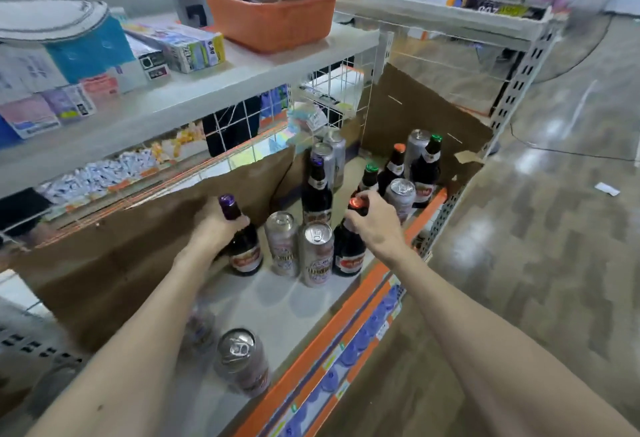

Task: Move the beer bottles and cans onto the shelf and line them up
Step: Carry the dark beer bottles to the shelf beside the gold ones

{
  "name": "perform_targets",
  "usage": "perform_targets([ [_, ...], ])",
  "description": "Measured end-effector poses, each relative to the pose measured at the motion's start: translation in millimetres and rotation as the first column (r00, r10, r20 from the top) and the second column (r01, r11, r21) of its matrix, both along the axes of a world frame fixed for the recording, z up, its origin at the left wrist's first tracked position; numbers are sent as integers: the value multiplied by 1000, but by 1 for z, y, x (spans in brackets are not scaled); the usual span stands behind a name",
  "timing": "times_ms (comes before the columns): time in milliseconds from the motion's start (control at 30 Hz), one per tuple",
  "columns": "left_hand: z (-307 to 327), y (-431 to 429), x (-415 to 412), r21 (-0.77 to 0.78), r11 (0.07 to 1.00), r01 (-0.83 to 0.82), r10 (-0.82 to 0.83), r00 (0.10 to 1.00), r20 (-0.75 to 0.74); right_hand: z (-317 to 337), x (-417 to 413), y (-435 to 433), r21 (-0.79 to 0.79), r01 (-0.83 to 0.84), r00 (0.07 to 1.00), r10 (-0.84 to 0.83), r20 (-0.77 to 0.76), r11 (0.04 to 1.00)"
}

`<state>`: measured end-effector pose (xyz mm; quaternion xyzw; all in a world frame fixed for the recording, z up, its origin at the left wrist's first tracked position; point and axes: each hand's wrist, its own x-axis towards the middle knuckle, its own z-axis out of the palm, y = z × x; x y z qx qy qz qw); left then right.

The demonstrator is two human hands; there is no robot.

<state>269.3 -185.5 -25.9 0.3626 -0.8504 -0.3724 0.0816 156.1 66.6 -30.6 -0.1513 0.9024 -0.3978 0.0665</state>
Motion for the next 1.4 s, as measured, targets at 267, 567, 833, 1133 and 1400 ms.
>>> perform_targets([
  [267, -17, -5, -11, -23, 988, -150, 149, 988, -34, -24, -10, 2, 8, -108, 993, 109, -52, 994],
  [567, 15, 6, -2, -21, 987, -160, 153, 970, -188, 13, -13, -6, 86, -127, 979, 139, -151, 988],
  [833, 127, 17, 24, -125, 953, -275, 207, 896, -394, 129, 10, -33, 42, -161, 889, 163, -427, 986],
  [1133, 172, 9, 163, -132, 877, -463, 354, 806, -474, 181, 128, -125, -82, -417, 841, 349, -414, 905],
  [1400, 192, -24, 392, -224, 677, -701, 580, 696, -423, 176, 313, -206, -92, -665, 716, 599, -358, 741],
])
